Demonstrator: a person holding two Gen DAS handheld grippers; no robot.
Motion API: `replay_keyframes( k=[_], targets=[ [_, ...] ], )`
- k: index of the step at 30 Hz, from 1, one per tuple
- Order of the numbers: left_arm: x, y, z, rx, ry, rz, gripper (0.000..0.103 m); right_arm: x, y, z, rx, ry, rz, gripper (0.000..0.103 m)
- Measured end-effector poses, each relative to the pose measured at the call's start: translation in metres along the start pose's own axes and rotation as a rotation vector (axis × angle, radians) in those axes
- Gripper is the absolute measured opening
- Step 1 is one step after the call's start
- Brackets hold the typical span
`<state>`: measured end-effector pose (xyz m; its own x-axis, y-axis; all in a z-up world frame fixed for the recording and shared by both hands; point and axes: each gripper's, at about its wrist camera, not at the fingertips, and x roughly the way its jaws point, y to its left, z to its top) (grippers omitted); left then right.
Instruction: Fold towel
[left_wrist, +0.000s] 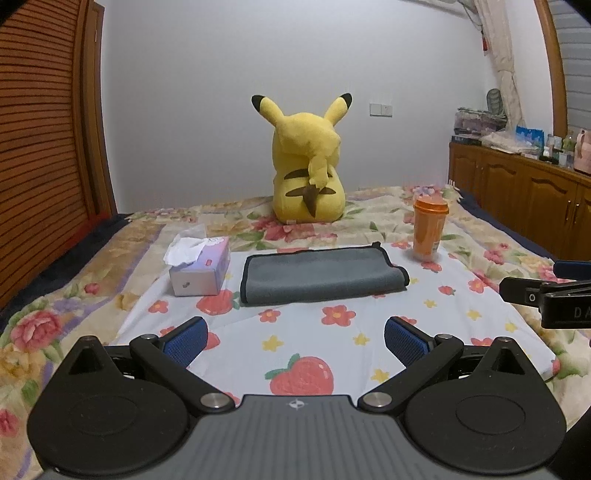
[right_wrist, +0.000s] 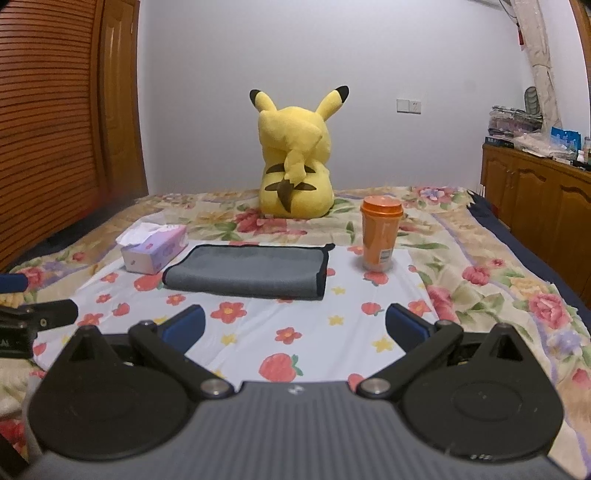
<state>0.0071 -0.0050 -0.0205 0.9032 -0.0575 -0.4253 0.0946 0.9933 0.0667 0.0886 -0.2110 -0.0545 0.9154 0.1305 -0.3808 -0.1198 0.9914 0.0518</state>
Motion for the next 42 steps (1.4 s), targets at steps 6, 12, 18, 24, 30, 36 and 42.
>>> replay_keyframes(
  k=[6,12,18,24,30,36,42],
  targets=[
    [-0.004,0.0,0.001,0.005,-0.028,0.004,0.103,-0.004,0.0,0.0,0.0,-0.027,-0.006,0.103],
    [-0.006,0.002,0.002,0.0,-0.055,0.009,0.103,-0.007,-0.002,0.001,0.002,-0.054,-0.015,0.103],
    [-0.009,0.002,0.003,0.002,-0.077,0.017,0.103,-0.013,-0.003,0.002,0.008,-0.092,-0.027,0.103],
    [-0.009,0.001,0.002,0.002,-0.08,0.019,0.103,-0.014,-0.003,0.003,0.009,-0.097,-0.032,0.103],
    [-0.009,0.002,0.002,0.003,-0.08,0.019,0.103,-0.014,-0.003,0.003,0.009,-0.097,-0.032,0.103],
    [-0.009,0.002,0.002,0.002,-0.08,0.018,0.103,-0.014,-0.004,0.003,0.006,-0.098,-0.031,0.103],
    [-0.009,0.002,0.002,0.003,-0.08,0.018,0.103,-0.014,-0.003,0.003,0.007,-0.098,-0.032,0.103]
  ],
)
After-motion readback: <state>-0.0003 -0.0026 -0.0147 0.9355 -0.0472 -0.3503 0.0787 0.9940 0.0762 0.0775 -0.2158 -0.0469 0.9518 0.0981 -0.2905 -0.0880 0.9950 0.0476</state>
